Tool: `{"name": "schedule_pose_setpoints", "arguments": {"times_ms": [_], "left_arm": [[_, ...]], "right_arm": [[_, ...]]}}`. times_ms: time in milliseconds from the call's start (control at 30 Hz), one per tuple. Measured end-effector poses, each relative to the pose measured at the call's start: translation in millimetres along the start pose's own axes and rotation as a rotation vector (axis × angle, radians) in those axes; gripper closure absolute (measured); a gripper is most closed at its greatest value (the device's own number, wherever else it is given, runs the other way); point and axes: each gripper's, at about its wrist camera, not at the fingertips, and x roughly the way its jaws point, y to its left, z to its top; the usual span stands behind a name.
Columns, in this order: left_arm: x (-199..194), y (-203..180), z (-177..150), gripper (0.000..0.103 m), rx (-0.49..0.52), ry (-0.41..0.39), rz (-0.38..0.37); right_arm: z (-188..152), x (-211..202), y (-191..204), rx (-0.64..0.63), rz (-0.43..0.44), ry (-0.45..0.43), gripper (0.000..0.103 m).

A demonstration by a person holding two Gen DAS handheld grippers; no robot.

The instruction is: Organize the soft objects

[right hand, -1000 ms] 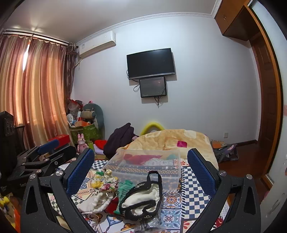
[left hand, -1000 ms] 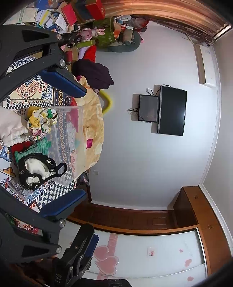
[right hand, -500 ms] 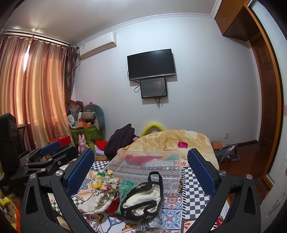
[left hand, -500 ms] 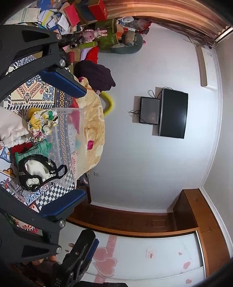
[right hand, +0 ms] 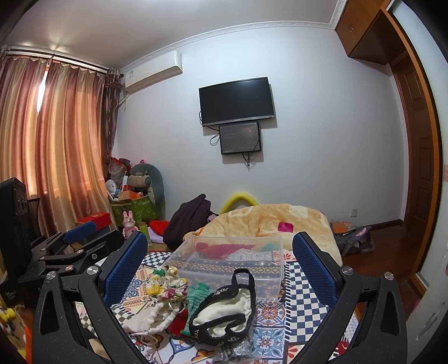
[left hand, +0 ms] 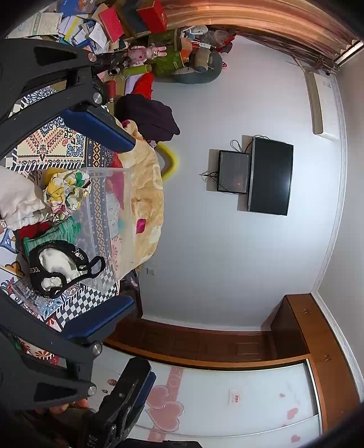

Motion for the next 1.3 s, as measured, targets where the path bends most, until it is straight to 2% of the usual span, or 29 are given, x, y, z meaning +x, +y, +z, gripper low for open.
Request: {"name": "schedule_pose_setpoints", "arguments": {"times_ms": [1033, 1167, 1300], "left_arm": [[-1.1, -4.7, -2.5, 0.000, 0.017, 0.001, -0.007], [5.3, -3.9, -7.6, 0.000, 0.025, 0.004, -0.005], [23.1, -0.4, -18.1, 0.000, 0.043, 0.062, 0.007]], "right_arm": [[2.7, 1.6, 2.7, -0.013, -0.004, -0.002, 0.000], [-3.9, 12.0, -1.4, 0.001, -0.013, 0.035, 0.000], [-16.7, 29.5, -10.2, 0.016, -0.012, 0.096, 0.000]]}}
